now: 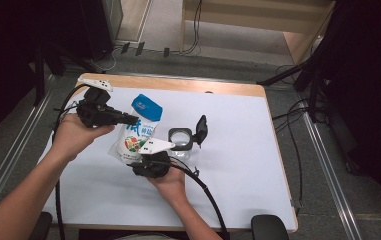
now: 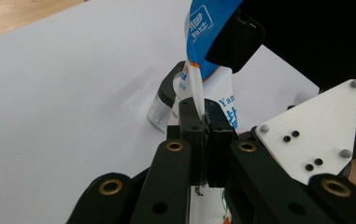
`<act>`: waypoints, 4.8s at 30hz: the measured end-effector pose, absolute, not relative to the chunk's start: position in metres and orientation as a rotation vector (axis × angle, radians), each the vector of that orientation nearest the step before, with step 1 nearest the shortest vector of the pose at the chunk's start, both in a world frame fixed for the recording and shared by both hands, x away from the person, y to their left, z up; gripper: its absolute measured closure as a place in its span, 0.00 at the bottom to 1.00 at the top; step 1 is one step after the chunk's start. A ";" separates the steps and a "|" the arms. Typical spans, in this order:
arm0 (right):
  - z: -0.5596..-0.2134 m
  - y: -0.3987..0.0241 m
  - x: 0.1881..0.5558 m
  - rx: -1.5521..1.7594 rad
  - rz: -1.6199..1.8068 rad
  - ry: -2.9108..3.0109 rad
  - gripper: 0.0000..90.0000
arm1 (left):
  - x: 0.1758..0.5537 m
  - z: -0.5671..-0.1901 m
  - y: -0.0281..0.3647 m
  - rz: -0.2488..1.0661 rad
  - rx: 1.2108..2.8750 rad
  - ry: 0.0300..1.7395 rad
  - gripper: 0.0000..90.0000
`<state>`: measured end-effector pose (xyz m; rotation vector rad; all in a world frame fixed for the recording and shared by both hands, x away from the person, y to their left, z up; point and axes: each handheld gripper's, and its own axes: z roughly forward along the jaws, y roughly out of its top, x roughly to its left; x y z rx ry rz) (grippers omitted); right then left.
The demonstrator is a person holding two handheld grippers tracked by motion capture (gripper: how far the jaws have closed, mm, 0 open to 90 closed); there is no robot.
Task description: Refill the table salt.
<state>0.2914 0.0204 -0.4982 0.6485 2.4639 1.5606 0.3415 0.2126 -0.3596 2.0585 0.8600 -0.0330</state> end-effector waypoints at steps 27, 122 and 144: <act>-0.503 0.009 0.281 0.737 1.582 2.414 0.64 | 0.350 -0.375 0.186 -0.123 2.072 0.798 1.00; -0.509 -0.008 0.294 1.127 1.913 2.432 0.69 | 0.381 -0.402 0.147 -0.235 2.178 0.840 0.96; -0.508 -0.007 0.296 1.145 1.896 2.440 0.70 | 0.381 -0.404 0.146 -0.239 2.162 0.851 0.96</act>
